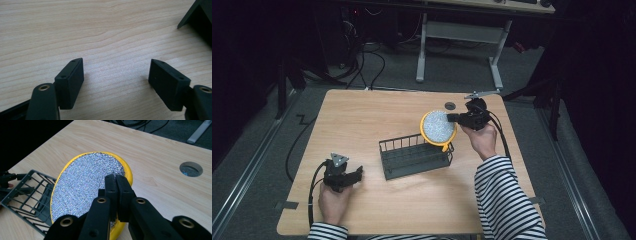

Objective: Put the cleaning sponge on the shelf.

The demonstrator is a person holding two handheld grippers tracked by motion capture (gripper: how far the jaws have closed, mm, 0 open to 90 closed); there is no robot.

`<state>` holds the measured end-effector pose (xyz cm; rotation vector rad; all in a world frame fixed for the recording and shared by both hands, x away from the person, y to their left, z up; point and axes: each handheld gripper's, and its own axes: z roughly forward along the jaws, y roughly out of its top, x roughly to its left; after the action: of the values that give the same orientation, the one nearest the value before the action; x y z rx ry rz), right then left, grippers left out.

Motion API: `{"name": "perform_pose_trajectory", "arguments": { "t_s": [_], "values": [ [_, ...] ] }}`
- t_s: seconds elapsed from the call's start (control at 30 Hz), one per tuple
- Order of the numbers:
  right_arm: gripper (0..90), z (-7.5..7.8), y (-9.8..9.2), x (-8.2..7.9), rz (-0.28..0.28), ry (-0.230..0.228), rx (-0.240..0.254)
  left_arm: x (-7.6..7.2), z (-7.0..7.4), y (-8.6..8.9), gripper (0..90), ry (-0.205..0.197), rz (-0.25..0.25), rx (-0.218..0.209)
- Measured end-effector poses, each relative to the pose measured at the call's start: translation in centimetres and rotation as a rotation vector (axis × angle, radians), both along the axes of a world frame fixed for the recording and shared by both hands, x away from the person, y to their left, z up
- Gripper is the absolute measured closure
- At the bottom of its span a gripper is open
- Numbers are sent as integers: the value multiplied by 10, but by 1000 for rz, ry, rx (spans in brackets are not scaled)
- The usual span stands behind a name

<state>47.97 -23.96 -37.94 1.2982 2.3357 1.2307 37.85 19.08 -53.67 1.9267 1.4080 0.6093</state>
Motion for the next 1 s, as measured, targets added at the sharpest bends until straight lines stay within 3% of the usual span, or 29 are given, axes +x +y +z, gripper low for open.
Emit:
{"name": "perform_pose_trajectory", "arguments": {
  "t_s": [0.37,1.0],
  "values": [
    [891,-12,17,5,14,-20,-7,0,0,0,291,0,-1,0],
    [888,-31,15,-6,36,-74,-19,0,0,0,291,0,-1,0]
  ]
}}
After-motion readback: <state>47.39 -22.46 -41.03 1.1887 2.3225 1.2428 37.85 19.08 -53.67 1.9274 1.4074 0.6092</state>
